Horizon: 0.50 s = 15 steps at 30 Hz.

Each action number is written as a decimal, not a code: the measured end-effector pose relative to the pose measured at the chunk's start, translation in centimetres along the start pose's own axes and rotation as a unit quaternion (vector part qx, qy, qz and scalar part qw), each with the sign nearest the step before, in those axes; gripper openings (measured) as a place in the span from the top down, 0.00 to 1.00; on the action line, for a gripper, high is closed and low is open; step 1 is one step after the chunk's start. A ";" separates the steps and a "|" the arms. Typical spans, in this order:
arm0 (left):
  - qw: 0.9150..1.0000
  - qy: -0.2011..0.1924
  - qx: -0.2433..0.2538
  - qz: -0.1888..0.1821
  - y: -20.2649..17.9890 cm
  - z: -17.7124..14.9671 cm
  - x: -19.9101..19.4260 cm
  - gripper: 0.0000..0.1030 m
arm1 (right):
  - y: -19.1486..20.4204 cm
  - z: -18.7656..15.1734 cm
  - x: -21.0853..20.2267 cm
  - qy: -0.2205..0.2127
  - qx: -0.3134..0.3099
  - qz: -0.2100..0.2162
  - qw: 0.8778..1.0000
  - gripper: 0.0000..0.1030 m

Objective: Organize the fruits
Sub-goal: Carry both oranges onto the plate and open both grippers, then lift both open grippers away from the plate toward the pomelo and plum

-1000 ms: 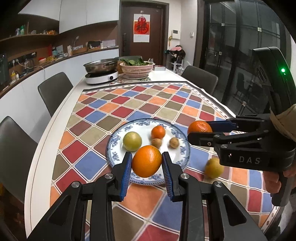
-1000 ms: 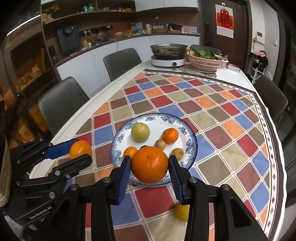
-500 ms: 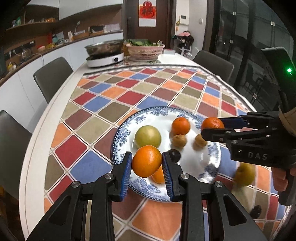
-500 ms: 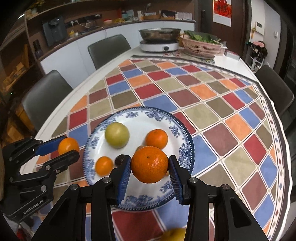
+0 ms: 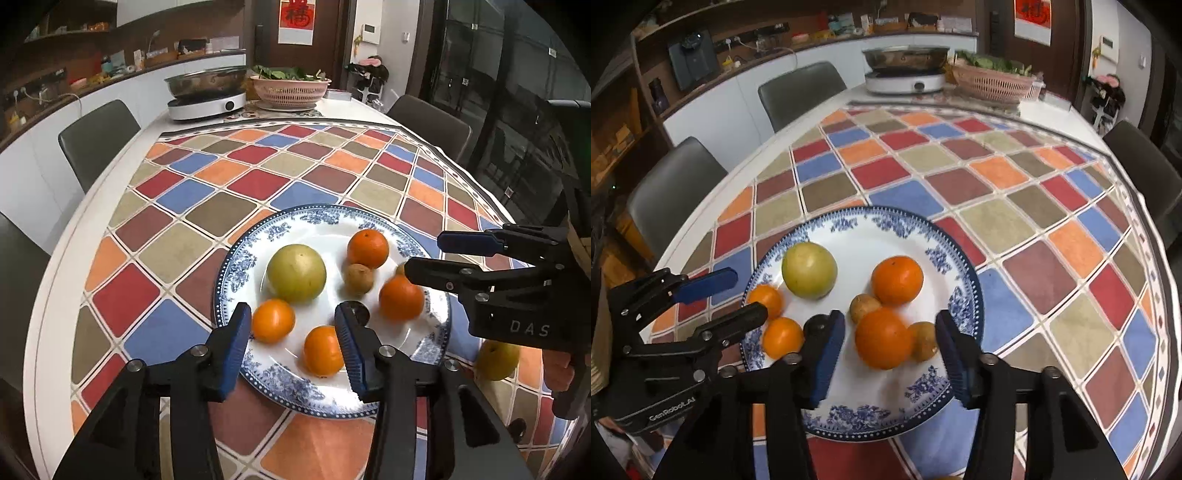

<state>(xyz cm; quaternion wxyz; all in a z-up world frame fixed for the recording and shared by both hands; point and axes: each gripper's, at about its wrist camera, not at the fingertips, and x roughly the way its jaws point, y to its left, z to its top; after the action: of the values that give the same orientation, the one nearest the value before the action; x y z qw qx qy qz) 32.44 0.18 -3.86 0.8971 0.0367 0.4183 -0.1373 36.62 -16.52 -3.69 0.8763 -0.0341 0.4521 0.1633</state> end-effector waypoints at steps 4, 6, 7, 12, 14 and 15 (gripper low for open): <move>1.000 -0.007 -0.001 0.006 -0.6 -0.3 -1.9 0.49 | 0.3 -0.5 -1.7 -0.014 -0.006 -0.008 1.000 0.48; 1.000 -0.011 -0.002 0.009 -0.9 -0.5 -2.8 0.48 | 0.5 -0.8 -2.7 -0.023 -0.012 -0.015 1.000 0.48; 1.000 -0.015 -0.003 0.008 -1.1 -0.7 -3.4 0.48 | 0.7 -1.1 -3.4 -0.029 -0.014 -0.015 0.999 0.48; 0.999 -0.034 -0.001 0.015 -2.3 -1.0 -6.5 0.47 | 1.2 -2.2 -6.1 -0.045 -0.014 -0.003 0.999 0.48; 0.999 -0.045 0.000 0.017 -2.8 -1.2 -7.9 0.46 | 1.5 -2.7 -7.5 -0.054 -0.014 0.002 0.998 0.48; 0.999 -0.049 -0.001 0.017 -3.1 -1.4 -8.4 0.46 | 1.6 -2.9 -8.0 -0.058 -0.015 0.002 0.998 0.48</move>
<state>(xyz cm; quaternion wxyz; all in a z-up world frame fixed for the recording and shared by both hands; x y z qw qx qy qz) 25.43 -0.69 1.81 0.9186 0.0367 0.3736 -0.1232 29.54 -17.67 1.13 0.9000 -0.0364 0.3982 0.1735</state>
